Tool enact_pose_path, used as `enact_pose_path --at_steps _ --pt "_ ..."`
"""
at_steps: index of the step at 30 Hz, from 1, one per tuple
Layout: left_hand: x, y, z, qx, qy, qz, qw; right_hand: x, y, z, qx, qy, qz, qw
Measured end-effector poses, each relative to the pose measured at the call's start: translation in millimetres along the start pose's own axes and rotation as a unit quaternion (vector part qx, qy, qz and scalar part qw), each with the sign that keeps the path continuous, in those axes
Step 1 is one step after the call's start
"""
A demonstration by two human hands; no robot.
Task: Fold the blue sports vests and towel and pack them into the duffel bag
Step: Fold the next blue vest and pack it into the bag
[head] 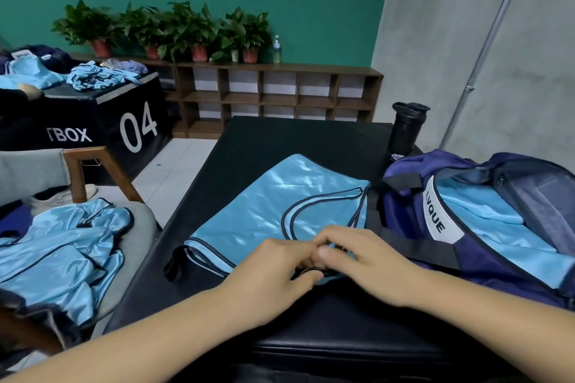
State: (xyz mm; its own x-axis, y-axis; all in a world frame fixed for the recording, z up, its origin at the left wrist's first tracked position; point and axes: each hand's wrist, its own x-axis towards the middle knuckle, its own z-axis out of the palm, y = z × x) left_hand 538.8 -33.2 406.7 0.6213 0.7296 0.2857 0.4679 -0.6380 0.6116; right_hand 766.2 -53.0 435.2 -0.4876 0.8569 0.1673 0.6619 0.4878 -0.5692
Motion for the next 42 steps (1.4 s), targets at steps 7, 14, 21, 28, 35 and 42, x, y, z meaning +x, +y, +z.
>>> enact_pose_path --at_steps 7,14,21,28,35,42 --pt "-5.1 4.5 5.6 -0.035 0.034 -0.024 0.999 -21.7 21.5 31.1 -0.150 0.045 -0.063 0.986" --pt "-7.6 -9.8 5.5 0.158 0.003 0.015 0.987 -24.8 33.9 23.5 -0.137 0.074 -0.044 0.987" --pt "-12.5 -65.2 -13.5 0.304 0.004 -0.028 0.952 -38.6 40.5 19.5 -0.132 0.095 -0.017 0.987" --pt "-25.6 -83.0 -53.2 0.362 0.036 -0.057 0.930 -48.4 50.1 16.6 -0.128 0.093 0.005 0.987" --pt "-31.0 -82.6 -85.8 0.249 0.033 -0.072 0.965 -53.9 48.4 11.6 -0.105 0.094 0.020 0.990" --pt "-36.2 -58.8 -111.6 0.146 -0.108 -0.117 0.976 -53.0 45.1 6.5 -0.003 0.074 0.052 0.996"
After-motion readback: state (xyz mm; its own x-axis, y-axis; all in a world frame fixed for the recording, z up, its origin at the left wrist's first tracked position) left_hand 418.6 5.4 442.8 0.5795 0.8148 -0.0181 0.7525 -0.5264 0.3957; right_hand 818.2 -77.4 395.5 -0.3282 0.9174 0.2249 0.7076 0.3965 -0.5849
